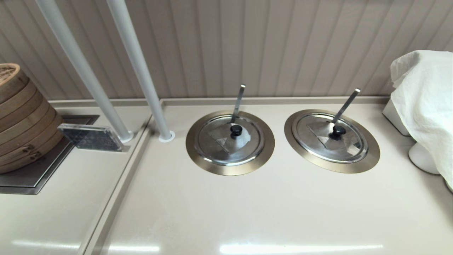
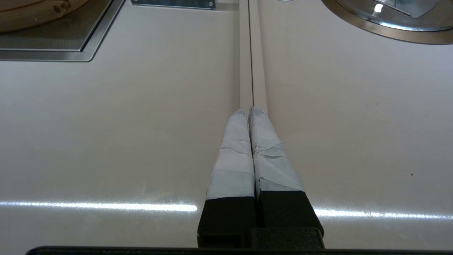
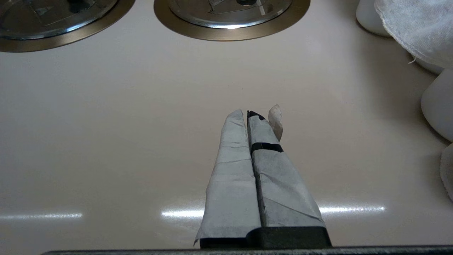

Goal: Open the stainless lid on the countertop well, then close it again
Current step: Open the lid

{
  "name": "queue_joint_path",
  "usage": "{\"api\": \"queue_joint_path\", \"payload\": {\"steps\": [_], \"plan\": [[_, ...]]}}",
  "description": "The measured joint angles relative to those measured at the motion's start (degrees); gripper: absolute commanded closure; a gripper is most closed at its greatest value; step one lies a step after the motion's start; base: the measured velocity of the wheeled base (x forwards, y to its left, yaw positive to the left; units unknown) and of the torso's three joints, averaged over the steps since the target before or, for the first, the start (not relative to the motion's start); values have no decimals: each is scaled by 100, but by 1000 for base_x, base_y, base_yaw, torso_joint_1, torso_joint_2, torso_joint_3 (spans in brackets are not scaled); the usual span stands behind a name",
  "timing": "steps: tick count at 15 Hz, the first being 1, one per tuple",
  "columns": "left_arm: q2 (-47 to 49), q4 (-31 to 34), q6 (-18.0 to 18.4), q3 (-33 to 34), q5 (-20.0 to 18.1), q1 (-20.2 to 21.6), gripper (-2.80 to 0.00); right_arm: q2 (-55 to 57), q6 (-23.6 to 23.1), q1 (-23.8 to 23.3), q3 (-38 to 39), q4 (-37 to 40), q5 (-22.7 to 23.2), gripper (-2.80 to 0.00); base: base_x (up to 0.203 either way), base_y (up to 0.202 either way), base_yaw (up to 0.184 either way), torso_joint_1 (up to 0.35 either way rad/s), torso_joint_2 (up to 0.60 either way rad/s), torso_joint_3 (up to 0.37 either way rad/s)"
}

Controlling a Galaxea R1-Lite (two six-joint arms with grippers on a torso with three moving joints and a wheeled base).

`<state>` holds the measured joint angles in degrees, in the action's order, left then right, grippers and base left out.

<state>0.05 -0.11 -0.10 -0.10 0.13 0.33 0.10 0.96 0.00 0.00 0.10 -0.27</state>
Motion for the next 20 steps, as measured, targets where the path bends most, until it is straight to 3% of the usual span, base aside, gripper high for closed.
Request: {"api": "queue_joint_path", "payload": {"steps": [20], "plan": [[0,-2,0,0,2,0,0,0,0,0,0,0,2,0,0,0,0,0,0,0]]}}
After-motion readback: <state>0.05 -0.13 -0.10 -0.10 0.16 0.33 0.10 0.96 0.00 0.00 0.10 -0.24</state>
